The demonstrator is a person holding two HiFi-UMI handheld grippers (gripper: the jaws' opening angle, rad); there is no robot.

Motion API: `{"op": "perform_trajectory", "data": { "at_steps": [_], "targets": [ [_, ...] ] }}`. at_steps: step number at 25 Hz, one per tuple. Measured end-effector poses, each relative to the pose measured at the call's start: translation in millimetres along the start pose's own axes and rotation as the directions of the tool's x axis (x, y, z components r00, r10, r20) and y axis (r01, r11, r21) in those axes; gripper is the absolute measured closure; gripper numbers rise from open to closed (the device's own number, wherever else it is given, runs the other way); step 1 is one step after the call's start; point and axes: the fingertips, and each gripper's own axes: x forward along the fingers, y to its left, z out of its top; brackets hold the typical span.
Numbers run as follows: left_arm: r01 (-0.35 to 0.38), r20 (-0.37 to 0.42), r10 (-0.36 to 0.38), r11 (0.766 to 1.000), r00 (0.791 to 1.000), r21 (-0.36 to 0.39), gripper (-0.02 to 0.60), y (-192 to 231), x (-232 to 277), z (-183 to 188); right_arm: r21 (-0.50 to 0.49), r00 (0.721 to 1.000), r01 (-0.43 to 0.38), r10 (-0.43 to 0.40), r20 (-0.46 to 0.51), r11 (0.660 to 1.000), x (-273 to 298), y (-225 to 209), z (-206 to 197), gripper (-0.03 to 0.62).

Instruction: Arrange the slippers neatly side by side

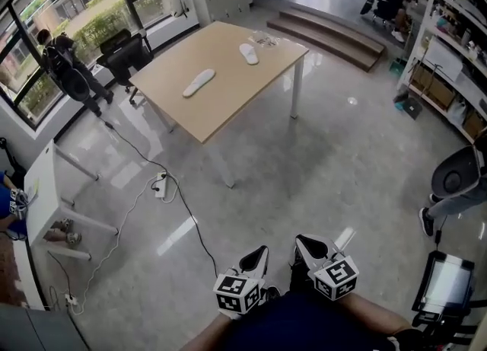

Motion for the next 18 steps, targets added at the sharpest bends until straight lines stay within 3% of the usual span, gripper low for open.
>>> {"op": "perform_trajectory", "data": {
  "at_steps": [7,14,18],
  "targets": [
    [-0.058,0.027,0.058,0.998,0.998,-0.005,0.578,16,59,44,-0.039,0.995,-0.097,0.097,-0.004,0.995,51,-53,35,0.583],
    [-0.125,0.059,0.126,0.992,0.99,-0.012,0.578,26,115,91,-0.048,0.989,-0.145,0.145,0.0,0.988,85,-117,73,0.583],
    [-0.127,0.059,0.128,0.992,0.99,-0.011,0.578,18,147,103,-0.051,0.988,-0.153,0.154,0.011,0.987,93,-146,91,0.583]
  ]
}}
